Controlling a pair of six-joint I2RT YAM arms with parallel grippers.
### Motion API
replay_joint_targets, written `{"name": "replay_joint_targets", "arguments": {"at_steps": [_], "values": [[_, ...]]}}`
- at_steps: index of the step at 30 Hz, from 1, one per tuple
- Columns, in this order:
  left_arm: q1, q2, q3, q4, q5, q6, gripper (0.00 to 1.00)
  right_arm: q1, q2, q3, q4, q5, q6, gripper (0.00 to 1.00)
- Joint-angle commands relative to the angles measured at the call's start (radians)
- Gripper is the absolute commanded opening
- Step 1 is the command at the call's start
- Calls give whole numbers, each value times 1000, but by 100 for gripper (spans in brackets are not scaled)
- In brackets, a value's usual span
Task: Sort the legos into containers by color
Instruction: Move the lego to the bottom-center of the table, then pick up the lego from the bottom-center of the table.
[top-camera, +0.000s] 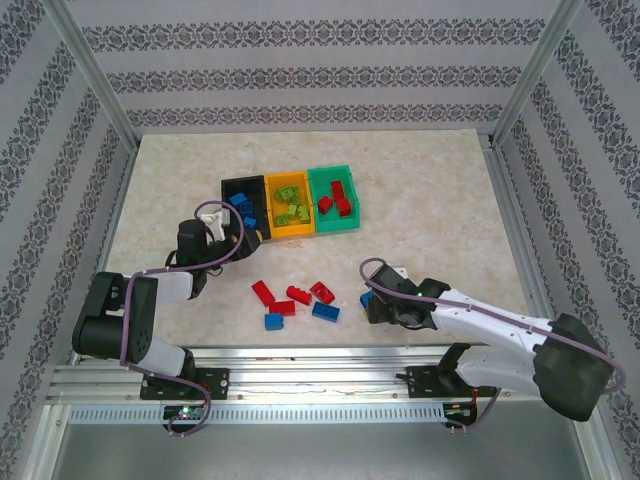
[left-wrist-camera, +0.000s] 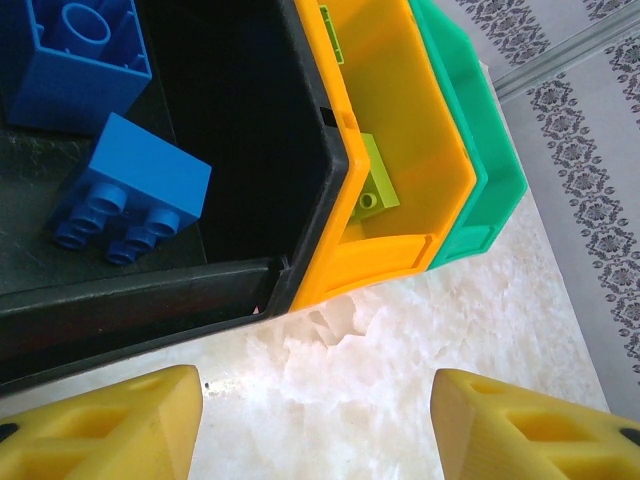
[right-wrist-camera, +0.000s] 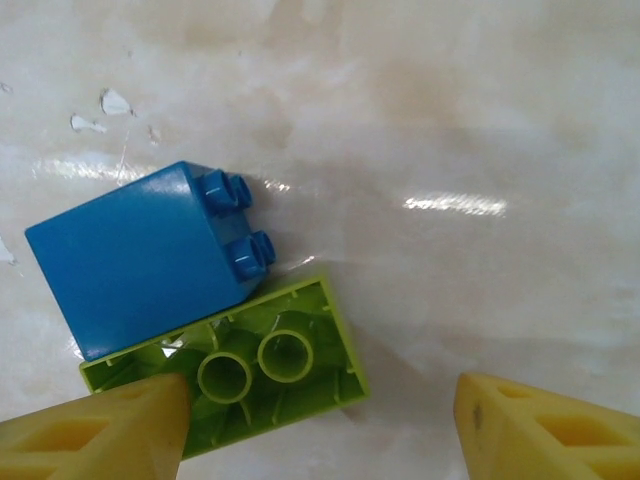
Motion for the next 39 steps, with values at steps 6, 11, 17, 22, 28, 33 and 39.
{"name": "replay_joint_targets", "arguments": {"at_steps": [6,11,17,22,28,33,39], "values": [[15,-11,-2,20,23,6,62,18,158,69,97,-77,-68,72],[16,-13,-1,15,21,10,62,40,212,105,100,-79,-74,72],[16,-8,0,18,23,6,62,55,211,141,108,-100,-82,72],[16,-9,1,18,25,6,62,69,208,164,105,-102,-98,73],[16,-13,0,15,22,5,62,70,247,161,132,-136,-114,74],[16,-13,-1,17,24,3,62,86,313,169,143,-137,-117,75],[16,-10,-1,19,26,1,62,105,358,186,129,-115,-119,73]]}}
